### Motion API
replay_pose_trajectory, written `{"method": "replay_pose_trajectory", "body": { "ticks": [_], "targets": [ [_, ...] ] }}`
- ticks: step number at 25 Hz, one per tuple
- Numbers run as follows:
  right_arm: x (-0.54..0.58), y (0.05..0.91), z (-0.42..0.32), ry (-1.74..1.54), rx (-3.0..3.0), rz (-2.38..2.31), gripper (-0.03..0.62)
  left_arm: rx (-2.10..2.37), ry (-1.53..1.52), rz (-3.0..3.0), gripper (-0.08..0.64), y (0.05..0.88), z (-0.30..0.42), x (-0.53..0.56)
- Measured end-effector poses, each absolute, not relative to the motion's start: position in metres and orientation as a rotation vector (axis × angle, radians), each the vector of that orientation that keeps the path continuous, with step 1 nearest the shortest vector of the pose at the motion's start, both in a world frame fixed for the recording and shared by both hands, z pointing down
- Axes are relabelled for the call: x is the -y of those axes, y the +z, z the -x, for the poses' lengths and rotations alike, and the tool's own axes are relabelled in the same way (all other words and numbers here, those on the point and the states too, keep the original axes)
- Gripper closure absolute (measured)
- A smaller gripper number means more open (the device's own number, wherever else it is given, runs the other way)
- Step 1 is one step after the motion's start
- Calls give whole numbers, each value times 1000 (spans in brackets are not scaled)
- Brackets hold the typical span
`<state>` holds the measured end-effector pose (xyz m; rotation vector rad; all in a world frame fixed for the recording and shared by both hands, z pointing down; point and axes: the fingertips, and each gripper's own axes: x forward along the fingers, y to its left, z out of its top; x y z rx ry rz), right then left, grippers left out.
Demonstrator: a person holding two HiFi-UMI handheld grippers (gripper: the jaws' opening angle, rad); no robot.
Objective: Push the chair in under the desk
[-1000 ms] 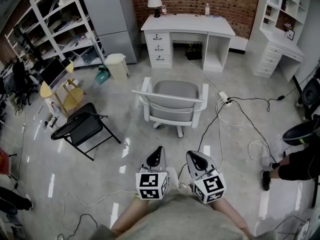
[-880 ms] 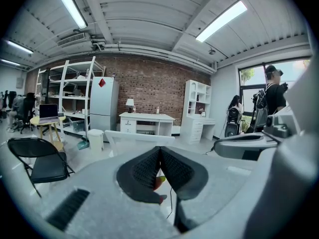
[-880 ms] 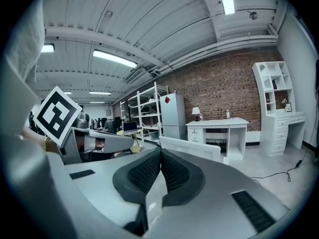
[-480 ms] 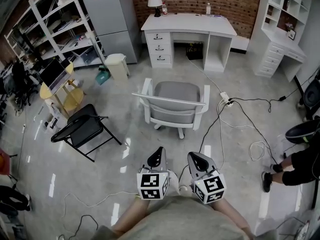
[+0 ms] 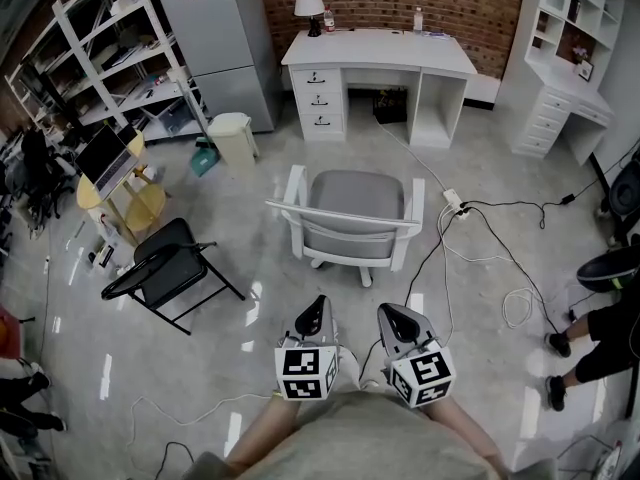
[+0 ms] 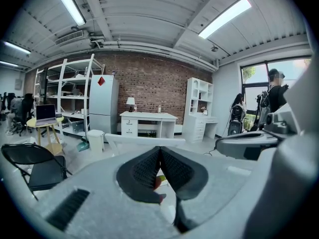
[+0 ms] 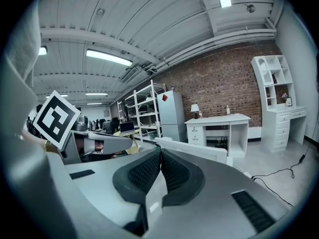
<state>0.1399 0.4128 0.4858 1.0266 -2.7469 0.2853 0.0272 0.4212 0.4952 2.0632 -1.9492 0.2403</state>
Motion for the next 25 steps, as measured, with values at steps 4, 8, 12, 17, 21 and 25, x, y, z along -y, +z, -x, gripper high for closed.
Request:
{"method": "replay_pose_trajectory", "body": {
  "ticks": [4,8,12,17,21,25],
  "targets": [
    [-390,484,-127,283,2751,-1050,583,1942,250,-2078,549,497,-13,-399],
    [-367,484,-116,276,2750,-1061,583,1939,257,-2083,549,498,0,-374],
    [-342,485,-104,268,2749,-1067,583,1937,260,-2085,549,502,15,-348],
    [-311,482,-88,259,2743,-1074,583,1928,263,-2091,549,501,31,-318],
    [-292,480,-75,252,2740,-1069,583,1921,267,-2092,549,501,43,-297],
    [-274,477,-64,252,2731,-1066,583,1907,276,-2092,549,498,51,-279]
  ]
}}
